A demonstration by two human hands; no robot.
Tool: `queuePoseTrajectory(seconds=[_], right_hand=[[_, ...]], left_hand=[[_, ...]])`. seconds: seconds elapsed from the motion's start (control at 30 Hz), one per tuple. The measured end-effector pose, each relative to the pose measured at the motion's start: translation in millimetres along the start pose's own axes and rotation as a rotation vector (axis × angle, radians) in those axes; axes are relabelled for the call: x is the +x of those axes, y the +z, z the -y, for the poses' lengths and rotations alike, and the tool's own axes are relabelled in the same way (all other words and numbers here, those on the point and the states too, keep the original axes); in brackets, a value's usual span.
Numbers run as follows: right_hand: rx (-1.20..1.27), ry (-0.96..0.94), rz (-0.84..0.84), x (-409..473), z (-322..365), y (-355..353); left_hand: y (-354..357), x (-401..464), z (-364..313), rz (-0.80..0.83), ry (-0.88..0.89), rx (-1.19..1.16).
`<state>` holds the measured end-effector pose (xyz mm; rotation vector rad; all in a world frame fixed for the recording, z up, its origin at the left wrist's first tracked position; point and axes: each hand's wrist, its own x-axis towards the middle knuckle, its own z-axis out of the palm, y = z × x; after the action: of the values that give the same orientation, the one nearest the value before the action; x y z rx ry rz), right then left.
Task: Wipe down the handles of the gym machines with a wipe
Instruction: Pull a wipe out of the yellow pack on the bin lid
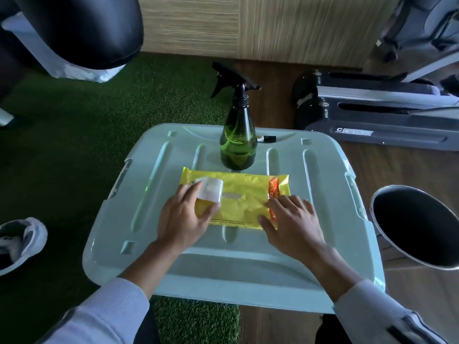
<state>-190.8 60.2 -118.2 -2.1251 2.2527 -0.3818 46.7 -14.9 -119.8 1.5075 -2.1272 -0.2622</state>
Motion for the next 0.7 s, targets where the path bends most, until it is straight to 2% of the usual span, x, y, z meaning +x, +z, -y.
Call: queuePoseTrajectory(seconds=[0.13,0.27,0.4,0.53,0.7], right_hand=[[-0.04,-0.053,-0.003,31,22,-9],[0.154,-0.127,0.076,54,46,-1],[0.25,-0.084,0.104,66,56,11],[0.312,-0.091,0.109,70,58,13],[0.339,-0.003,0.148,72,64,15]], left_hand=[[-5,-5,4,0.165,-0.05,0.043],[-12,3,-1,0.236,-0.05,0.09],[-11,3,-1,0.252,-0.075,0.077],[-5,1,4,0.22,-0.092,0.038],[-1,-2,6,0.173,-0.109,-0.063]])
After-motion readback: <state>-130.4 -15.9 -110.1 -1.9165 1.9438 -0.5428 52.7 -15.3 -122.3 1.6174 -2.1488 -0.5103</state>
